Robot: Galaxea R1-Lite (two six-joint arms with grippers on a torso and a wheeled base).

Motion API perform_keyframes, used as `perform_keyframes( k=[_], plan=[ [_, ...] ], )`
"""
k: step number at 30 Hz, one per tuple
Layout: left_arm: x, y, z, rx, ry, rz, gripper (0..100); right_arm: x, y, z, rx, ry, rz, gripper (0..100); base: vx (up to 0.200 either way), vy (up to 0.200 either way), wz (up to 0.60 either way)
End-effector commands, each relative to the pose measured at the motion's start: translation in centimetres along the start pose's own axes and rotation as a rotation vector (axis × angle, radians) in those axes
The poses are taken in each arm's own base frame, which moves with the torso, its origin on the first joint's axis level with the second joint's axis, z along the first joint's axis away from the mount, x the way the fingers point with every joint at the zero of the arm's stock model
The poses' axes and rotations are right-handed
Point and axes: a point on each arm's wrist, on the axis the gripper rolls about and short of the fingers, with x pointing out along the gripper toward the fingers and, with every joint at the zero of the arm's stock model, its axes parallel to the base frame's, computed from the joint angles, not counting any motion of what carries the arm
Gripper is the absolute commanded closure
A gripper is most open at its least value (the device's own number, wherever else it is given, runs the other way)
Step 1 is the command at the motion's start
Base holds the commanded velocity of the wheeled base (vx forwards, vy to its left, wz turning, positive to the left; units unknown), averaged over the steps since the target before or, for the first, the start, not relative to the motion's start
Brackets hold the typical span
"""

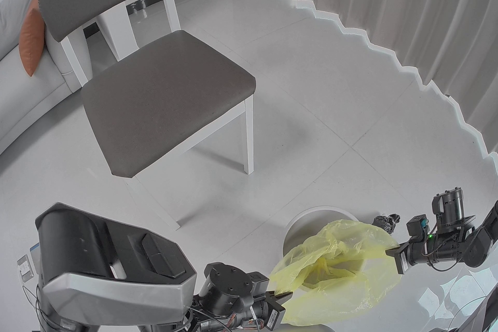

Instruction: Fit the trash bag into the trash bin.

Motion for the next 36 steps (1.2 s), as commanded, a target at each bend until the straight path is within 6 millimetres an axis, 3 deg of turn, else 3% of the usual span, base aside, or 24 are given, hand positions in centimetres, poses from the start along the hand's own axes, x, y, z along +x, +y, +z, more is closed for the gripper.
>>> perform_keyframes(
  k=[1, 11, 22, 30, 36],
  plan=[
    [-1.0, -0.4, 0.1, 0.004, -0.006, -0.009, 100, -1.2, 0.1, 0.3, -0.012, -0.041, -0.013, 100, 0.0, 0.0, 0.0],
    [-0.5, -0.3, -0.8, 0.005, 0.023, -0.003, 100, -1.2, 0.1, -0.6, -0.012, -0.003, -0.007, 100, 0.0, 0.0, 0.0],
    [1.6, 1.2, -1.6, -0.012, 0.045, 0.023, 100, 2.5, -0.6, -0.5, -0.005, 0.058, 0.003, 100, 0.0, 0.0, 0.0],
    [3.1, 3.7, -0.8, -0.045, 0.006, 0.076, 100, 4.2, -2.6, 0.1, -0.005, 0.045, -0.034, 100, 0.0, 0.0, 0.0],
    [3.2, 5.0, 0.9, -0.06, -0.059, 0.102, 100, 4.3, -3.5, 1.1, 0.007, -0.01, -0.053, 100, 0.0, 0.0, 0.0]
  ],
)
